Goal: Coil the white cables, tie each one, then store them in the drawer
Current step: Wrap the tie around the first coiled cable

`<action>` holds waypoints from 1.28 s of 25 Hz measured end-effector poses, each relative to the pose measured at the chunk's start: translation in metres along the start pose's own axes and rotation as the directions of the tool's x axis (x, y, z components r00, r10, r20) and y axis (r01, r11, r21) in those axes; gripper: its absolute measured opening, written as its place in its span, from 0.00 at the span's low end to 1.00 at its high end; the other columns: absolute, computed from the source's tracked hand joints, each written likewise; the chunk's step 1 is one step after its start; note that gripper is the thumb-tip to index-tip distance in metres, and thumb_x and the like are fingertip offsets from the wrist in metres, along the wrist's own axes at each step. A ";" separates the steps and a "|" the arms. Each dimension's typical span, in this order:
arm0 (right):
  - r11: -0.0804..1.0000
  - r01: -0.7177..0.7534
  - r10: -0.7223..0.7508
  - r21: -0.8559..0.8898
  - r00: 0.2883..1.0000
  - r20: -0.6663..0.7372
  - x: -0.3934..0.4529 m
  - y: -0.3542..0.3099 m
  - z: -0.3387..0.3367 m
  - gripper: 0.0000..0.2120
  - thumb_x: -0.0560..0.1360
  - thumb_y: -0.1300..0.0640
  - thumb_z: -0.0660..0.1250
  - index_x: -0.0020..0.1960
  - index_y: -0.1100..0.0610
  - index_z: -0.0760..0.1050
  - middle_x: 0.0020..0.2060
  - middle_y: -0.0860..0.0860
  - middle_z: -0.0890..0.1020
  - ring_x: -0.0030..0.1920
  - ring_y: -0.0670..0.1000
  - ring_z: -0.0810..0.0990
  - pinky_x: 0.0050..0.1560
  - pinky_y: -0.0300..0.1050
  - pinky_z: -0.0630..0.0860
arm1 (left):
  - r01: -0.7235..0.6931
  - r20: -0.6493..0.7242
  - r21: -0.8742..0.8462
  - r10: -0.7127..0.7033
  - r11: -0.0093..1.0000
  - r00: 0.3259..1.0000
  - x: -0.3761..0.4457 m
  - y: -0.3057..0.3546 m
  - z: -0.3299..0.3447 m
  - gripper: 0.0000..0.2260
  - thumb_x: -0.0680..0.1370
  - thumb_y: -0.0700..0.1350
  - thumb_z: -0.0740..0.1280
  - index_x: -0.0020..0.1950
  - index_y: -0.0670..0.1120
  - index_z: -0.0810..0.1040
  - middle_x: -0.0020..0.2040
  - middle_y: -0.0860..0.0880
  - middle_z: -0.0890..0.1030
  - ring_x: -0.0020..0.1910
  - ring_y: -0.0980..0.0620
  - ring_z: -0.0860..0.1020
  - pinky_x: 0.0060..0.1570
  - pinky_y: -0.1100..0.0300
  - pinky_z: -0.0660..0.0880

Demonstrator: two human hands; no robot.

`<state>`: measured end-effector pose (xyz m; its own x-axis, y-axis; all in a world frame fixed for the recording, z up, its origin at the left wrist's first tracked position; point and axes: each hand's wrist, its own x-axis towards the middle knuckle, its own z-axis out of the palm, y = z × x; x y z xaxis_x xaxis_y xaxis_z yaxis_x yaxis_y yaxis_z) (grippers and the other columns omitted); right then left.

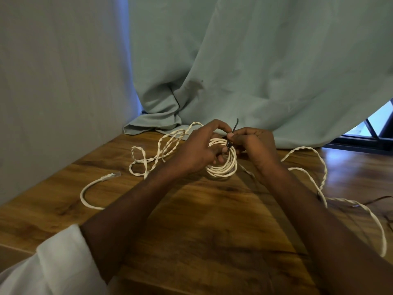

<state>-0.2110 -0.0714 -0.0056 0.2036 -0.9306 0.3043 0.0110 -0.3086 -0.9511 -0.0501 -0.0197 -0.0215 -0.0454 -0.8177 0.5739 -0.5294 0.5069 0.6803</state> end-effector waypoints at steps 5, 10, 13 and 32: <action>0.970 -0.199 0.198 0.136 0.980 0.024 0.003 -0.001 0.001 0.06 0.78 0.66 0.68 0.45 0.63 0.83 0.33 0.55 0.82 0.33 0.51 0.79 0.38 0.46 0.79 | -0.089 -0.075 0.017 0.090 0.996 0.993 -0.005 0.002 0.005 0.15 0.77 0.32 0.73 0.59 0.47 0.80 0.45 0.47 0.86 0.37 0.46 0.85 0.40 0.51 0.84; 0.926 -0.263 0.249 0.271 0.965 0.086 0.006 0.002 0.001 0.07 0.77 0.67 0.66 0.44 0.63 0.83 0.35 0.54 0.86 0.36 0.50 0.84 0.35 0.42 0.80 | -0.193 -0.183 0.178 0.226 0.965 0.957 -0.006 -0.009 0.012 0.11 0.78 0.39 0.73 0.59 0.49 0.83 0.46 0.50 0.86 0.40 0.51 0.84 0.43 0.49 0.82; 0.937 -0.234 0.222 0.261 0.972 0.072 0.006 0.003 0.002 0.09 0.78 0.66 0.66 0.42 0.62 0.83 0.33 0.53 0.85 0.34 0.50 0.83 0.38 0.43 0.79 | -0.267 -0.171 0.499 0.395 0.825 0.903 -0.004 -0.008 0.008 0.12 0.78 0.44 0.74 0.61 0.51 0.84 0.52 0.53 0.86 0.49 0.53 0.82 0.48 0.51 0.79; 0.980 0.121 -0.092 -0.159 0.979 0.180 0.002 0.006 0.015 0.13 0.79 0.43 0.71 0.57 0.51 0.82 0.47 0.54 0.87 0.46 0.55 0.87 0.44 0.49 0.84 | -0.029 -0.261 0.739 0.326 0.673 0.909 0.005 -0.015 -0.006 0.14 0.73 0.36 0.73 0.58 0.44 0.79 0.54 0.45 0.75 0.49 0.46 0.75 0.41 0.52 0.70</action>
<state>-0.1960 -0.0725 -0.0114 0.3742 -0.8477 0.3761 -0.1198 -0.4463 -0.8868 -0.0368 -0.0299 -0.0263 0.0078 -0.5066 0.8622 -0.9811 0.1629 0.1046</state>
